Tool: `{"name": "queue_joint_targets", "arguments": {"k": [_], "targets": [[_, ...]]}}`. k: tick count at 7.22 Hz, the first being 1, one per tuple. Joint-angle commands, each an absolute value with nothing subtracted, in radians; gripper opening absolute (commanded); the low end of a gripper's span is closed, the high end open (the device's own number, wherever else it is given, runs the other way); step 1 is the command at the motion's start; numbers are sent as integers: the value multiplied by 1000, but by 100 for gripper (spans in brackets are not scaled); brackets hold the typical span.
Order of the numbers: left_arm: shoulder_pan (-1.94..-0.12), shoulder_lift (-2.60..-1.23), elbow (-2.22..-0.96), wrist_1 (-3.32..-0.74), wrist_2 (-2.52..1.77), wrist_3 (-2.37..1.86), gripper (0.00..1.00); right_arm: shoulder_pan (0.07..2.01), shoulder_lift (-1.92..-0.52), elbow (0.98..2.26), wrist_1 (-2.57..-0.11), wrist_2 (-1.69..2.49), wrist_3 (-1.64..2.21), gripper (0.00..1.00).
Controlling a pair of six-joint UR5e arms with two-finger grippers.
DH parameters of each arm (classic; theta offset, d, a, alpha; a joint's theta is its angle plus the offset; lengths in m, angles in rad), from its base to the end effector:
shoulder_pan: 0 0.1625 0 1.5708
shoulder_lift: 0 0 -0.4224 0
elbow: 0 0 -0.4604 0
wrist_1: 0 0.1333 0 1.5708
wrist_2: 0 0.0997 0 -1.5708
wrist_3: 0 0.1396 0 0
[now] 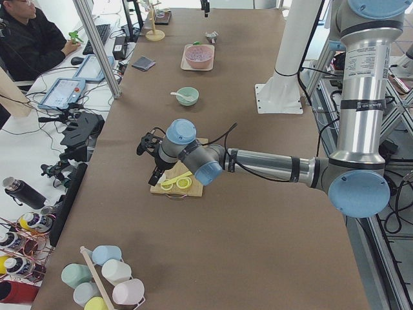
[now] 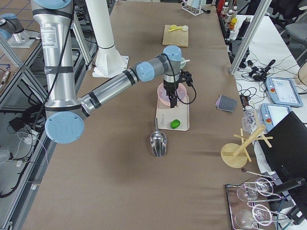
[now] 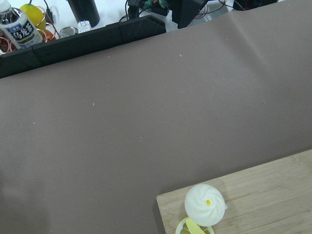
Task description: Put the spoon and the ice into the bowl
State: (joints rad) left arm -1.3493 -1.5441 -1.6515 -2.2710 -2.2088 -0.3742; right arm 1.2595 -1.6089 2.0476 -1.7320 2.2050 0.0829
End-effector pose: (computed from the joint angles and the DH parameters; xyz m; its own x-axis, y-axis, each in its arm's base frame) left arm 0.0824 -0.5943 0.5734 0.7046 0.2747 -0.6543 0.1047 0.8717 0.4787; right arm -0.1134 -0.5175 0.4699 0.7390 -0.3241 0.5906 0.2342 0.9456 0.2258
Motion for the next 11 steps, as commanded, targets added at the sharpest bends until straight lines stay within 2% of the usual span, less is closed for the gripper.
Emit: {"name": "queue_joint_targets", "arguments": {"k": [1, 4, 11], "targets": [[-1358, -1482, -1649, -2260, -2214, -326, 98, 1424, -1682, 1920, -1730, 2214, -11, 100], [-1490, -1486, -1660, -1906, -2319, -103, 98, 1563, -1697, 1657, -1534, 2307, -74, 100], [-1551, -1470, -1655, -1852, -2375, -104, 98, 1600, -1700, 1655, -1577, 2399, -61, 100]]}}
